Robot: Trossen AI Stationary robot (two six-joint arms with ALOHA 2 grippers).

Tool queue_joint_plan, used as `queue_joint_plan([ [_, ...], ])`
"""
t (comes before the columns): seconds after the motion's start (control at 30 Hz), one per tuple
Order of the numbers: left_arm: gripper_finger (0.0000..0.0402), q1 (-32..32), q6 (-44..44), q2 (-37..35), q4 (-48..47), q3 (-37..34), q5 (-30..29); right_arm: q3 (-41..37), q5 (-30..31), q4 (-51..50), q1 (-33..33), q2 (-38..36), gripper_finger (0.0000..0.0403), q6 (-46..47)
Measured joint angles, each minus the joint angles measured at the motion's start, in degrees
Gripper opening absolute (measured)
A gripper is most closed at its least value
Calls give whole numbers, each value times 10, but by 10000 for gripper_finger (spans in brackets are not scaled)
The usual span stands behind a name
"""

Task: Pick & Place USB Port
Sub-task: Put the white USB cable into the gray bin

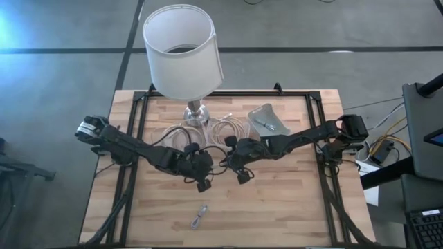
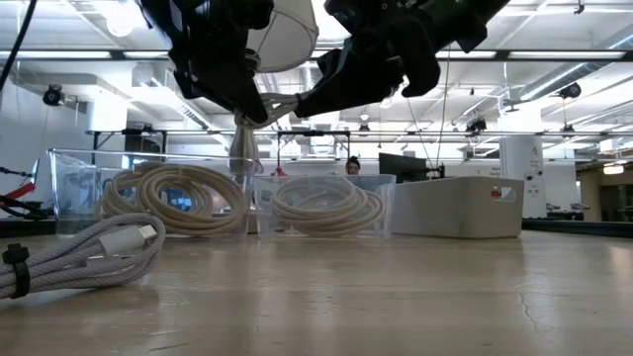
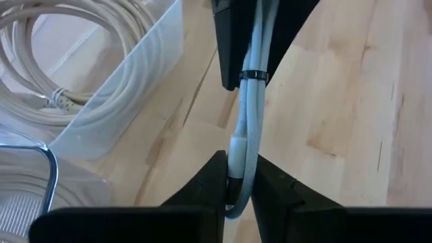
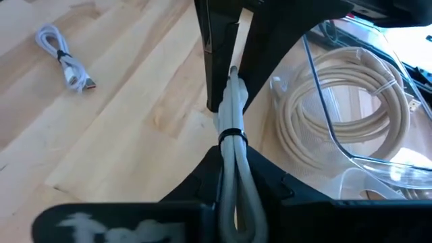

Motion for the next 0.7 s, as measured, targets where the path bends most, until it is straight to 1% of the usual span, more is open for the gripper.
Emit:
queue_joint_plan([
  [0.33,94,0,5,0,4,-22,-9,1,4,-20,-1,-1,37,10],
  [0.57,123,0,-21,0,2,-42,-10,1,6,-77,-7,-27,38,30],
  [0.63,129,0,-29,0,3,-43,-10,1,41,-110,-7,-45,38,32],
  [0.7,132,0,-36,0,6,-44,-11,2,107,-146,-7,-67,38,48],
])
